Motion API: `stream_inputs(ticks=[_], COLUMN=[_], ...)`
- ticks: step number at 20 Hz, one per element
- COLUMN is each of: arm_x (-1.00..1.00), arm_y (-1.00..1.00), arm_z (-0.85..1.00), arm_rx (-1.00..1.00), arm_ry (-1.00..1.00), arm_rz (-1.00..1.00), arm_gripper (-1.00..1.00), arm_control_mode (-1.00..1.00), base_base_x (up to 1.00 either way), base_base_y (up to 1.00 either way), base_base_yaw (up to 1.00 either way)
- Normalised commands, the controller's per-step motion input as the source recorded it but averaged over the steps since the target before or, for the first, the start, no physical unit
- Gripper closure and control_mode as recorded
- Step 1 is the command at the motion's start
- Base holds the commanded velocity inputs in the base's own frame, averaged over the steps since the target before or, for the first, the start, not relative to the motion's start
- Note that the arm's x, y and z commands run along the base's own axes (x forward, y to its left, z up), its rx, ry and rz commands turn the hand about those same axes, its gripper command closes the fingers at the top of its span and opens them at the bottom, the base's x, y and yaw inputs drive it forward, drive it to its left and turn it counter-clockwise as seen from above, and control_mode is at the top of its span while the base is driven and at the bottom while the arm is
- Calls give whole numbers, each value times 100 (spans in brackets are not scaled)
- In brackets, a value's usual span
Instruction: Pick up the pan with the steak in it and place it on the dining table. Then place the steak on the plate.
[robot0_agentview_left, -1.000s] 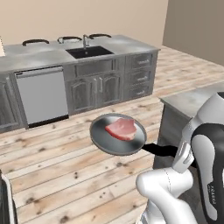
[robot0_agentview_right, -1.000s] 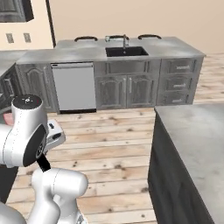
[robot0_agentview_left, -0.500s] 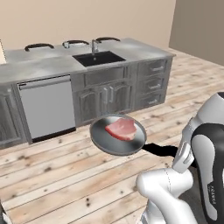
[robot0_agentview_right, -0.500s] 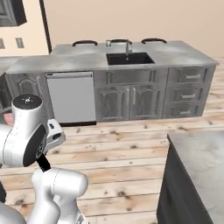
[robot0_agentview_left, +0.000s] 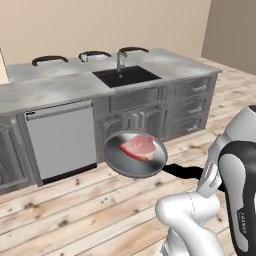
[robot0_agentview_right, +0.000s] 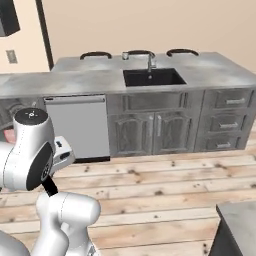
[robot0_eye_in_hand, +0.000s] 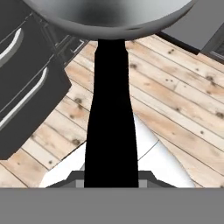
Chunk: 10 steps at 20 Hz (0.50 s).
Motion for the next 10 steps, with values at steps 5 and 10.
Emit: stream_inputs(ticks=[5,10], arm_x=[0,0], arm_y=[0,0], arm_z=[0,0], arm_rx=[0,0], arm_ry=[0,0], arm_rz=[0,0], arm_gripper=[100,100], arm_control_mode=[100,100], base_base_x=[100,100], base_base_y=[13,11], base_base_yaw=[0,0])
